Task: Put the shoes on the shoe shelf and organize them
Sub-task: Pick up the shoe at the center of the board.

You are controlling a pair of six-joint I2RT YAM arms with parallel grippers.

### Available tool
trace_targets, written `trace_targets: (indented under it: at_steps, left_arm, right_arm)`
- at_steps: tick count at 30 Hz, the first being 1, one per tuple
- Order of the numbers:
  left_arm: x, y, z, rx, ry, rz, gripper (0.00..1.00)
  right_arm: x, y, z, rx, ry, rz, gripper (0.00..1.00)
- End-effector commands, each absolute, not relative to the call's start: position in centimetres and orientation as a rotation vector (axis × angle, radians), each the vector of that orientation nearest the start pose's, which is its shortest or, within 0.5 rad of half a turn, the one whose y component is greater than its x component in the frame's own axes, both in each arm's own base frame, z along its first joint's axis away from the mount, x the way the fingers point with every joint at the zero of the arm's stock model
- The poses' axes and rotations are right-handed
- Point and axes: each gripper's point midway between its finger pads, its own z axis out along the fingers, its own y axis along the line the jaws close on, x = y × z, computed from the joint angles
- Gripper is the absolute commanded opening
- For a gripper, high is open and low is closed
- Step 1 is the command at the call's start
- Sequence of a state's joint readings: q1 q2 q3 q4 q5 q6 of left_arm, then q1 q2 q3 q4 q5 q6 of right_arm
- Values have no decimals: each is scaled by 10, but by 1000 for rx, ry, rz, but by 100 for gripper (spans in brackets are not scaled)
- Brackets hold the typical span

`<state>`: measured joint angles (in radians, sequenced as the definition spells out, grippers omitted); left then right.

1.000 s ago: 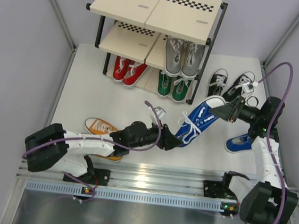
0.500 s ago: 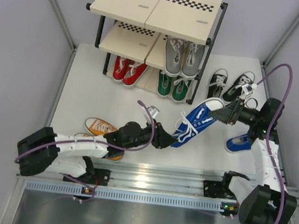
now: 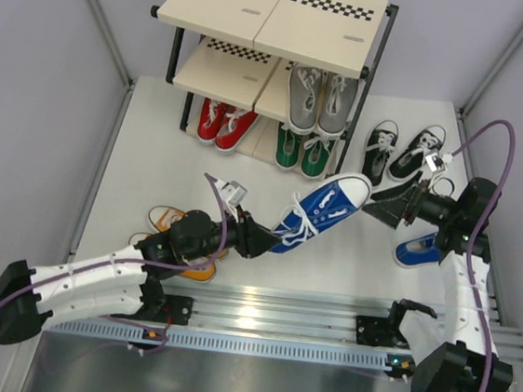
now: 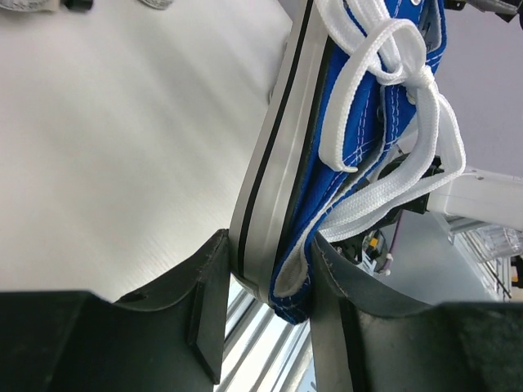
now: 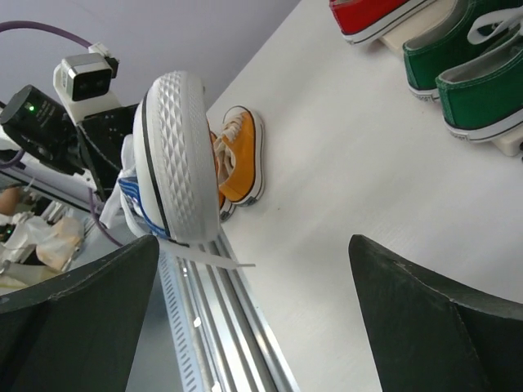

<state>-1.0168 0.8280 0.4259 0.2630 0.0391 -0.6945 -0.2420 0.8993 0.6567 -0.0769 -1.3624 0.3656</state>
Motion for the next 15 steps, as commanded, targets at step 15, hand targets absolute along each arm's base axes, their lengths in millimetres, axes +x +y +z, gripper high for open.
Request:
trace_targets:
  at_steps: [15]
  left_arm:
    - [168,-202,313,202,1668,-917,0]
  right_arm:
    - [225,98,260,-518,1655,1116,99]
